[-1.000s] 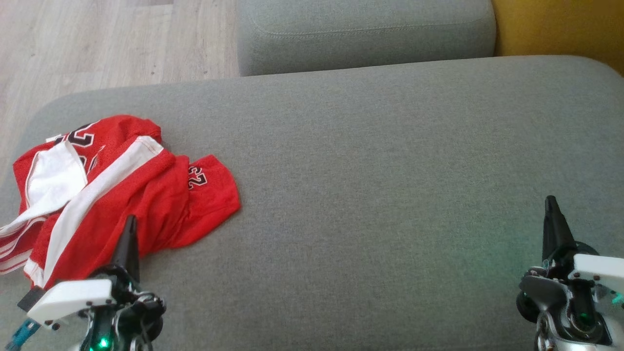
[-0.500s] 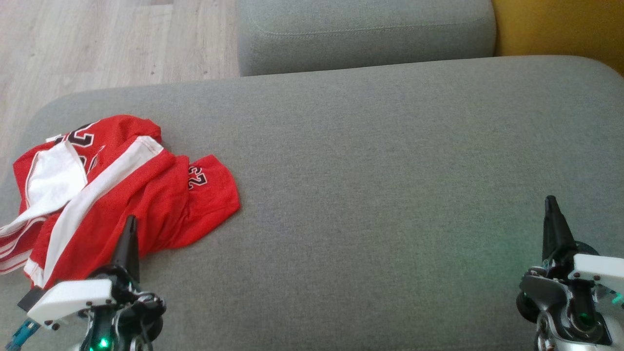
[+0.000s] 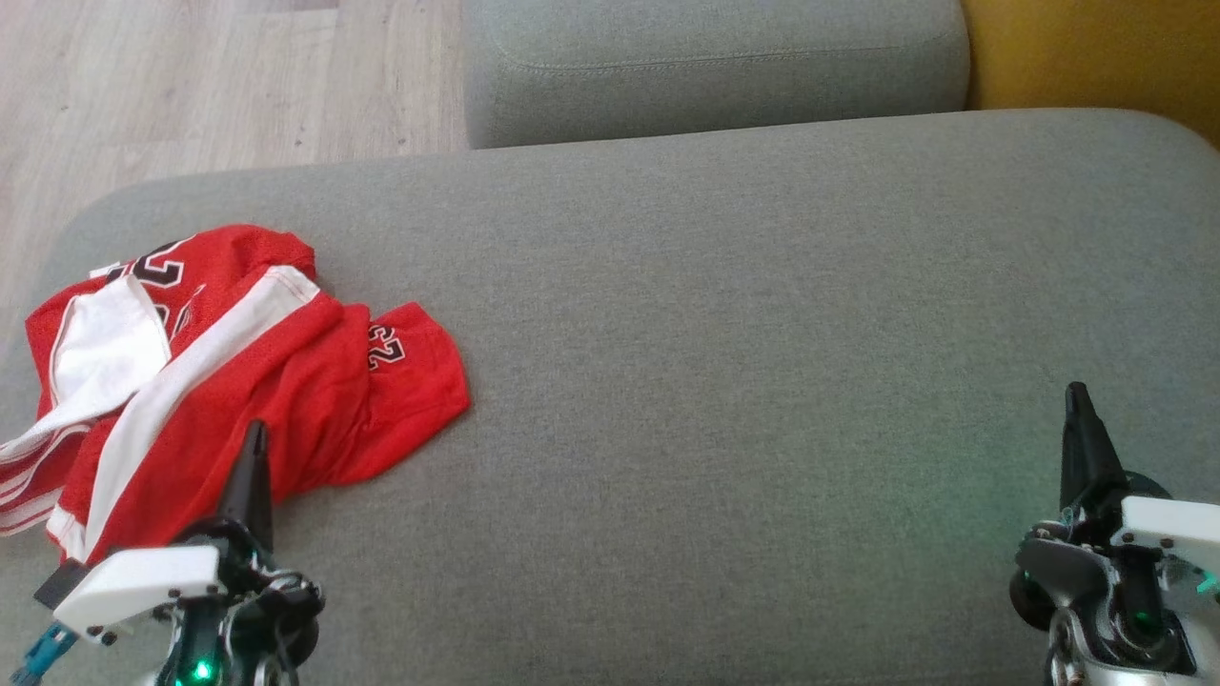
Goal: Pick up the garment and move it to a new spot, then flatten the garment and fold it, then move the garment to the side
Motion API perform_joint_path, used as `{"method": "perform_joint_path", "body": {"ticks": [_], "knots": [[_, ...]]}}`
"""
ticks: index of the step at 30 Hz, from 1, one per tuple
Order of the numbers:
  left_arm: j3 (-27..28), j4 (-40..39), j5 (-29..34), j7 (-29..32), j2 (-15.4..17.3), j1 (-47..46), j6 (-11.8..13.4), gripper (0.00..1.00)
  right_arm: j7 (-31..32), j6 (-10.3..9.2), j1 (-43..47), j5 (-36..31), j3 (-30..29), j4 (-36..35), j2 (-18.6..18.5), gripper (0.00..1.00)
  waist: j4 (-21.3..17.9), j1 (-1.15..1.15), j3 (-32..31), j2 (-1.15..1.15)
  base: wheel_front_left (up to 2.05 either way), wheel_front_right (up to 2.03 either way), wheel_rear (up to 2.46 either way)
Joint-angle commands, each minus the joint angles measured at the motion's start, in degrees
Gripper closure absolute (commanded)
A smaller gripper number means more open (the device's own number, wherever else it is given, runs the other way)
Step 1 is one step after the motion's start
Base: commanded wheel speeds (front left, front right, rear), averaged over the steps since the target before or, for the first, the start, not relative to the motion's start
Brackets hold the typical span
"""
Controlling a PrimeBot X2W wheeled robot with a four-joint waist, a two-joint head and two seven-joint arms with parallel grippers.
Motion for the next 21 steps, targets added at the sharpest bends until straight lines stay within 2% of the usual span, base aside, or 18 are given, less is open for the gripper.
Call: {"method": "perform_joint_path", "body": {"ticks": [1,11,12,15,21], "knots": [[2.0,-2.1,-0.3,0.4,0.8,-3.3,-0.4,1.0,0.3,0.45,-1.2,0.4,1.2,-2.2,-0.2,1.0,0.0,0.0,0.0,0.0,0.0,0.0,0.0],[2.0,-2.1,-0.3,0.4,0.8,-3.3,-0.4,1.0,0.3,0.45,-1.2,0.4,1.2,-2.2,-0.2,1.0,0.0,0.0,0.0,0.0,0.0,0.0,0.0],[0.0,0.0,0.0,0.0,0.0,0.0,0.0,0.0,0.0,0.0,0.0,0.0,0.0,0.0,0.0,0.0,0.0,0.0,0.0,0.0,0.0,0.0,0.0],[-0.1,2.5,0.0,-0.1,-0.4,1.2,0.1,0.0,0.0,-0.01,0.6,0.0,0.1,2.5,0.2,0.0,0.0,0.0,0.0,0.0,0.0,0.0,0.0],[-0.5,2.0,0.4,-1.1,-0.3,0.9,0.1,0.0,-0.9,0.01,0.4,0.0,1.1,1.7,0.1,0.0,0.1,0.0,0.0,0.0,0.0,0.0,0.0]]}}
